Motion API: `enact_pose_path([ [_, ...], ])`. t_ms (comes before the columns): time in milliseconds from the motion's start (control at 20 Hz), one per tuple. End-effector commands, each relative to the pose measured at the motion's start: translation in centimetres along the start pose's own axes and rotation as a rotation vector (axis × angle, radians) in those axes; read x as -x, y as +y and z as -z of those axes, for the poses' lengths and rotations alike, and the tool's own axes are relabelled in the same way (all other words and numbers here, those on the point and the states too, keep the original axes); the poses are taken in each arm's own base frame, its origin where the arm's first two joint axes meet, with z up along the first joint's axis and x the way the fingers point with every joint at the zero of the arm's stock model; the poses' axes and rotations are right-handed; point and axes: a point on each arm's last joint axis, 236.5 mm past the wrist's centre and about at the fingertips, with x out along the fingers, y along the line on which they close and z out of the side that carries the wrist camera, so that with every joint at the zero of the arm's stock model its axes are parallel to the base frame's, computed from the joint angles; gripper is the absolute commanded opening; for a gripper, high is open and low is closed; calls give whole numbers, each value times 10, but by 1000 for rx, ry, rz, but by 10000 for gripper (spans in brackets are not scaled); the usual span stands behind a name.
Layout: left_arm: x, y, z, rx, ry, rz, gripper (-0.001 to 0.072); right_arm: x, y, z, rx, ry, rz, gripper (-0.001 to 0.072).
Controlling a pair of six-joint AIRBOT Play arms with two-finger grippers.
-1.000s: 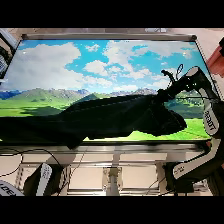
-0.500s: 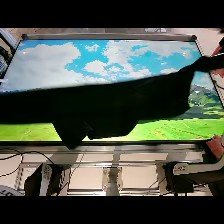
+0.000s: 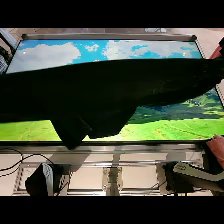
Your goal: Fold the clothes and pants, and hang the long-sleeved shirts on hangers.
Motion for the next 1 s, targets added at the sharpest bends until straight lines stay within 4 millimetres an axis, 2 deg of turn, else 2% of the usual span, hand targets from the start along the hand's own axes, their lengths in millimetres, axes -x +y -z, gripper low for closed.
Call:
enact_pose_path([
  [0,13,42,5,21,19,-165,27,13,-4,9,-16,15,24,20],
  [100,7,38,19,40,70,-148,28,9,7,17,-11,52,-30,20],
  [200,-4,34,39,59,149,-132,27,2,11,26,-15,97,-57,19],
  [400,-25,26,75,77,300,-98,28,-22,5,39,-57,157,-110,19],
  [550,-37,7,100,91,405,-16,27,-36,1,47,-91,193,-138,19],
  [650,-47,-17,124,122,507,65,27,-53,4,47,-106,212,-163,19],
  [750,-60,-51,156,134,637,160,27,-84,10,46,-117,240,-206,18],
  [850,-74,-103,187,131,755,317,27,-129,12,33,-128,217,-217,19],
  [900,-81,-135,195,205,812,409,27,-154,7,21,-146,173,-196,19],
  [950,-88,-167,193,293,845,506,26,-178,0,2,-155,99,-164,19],
])
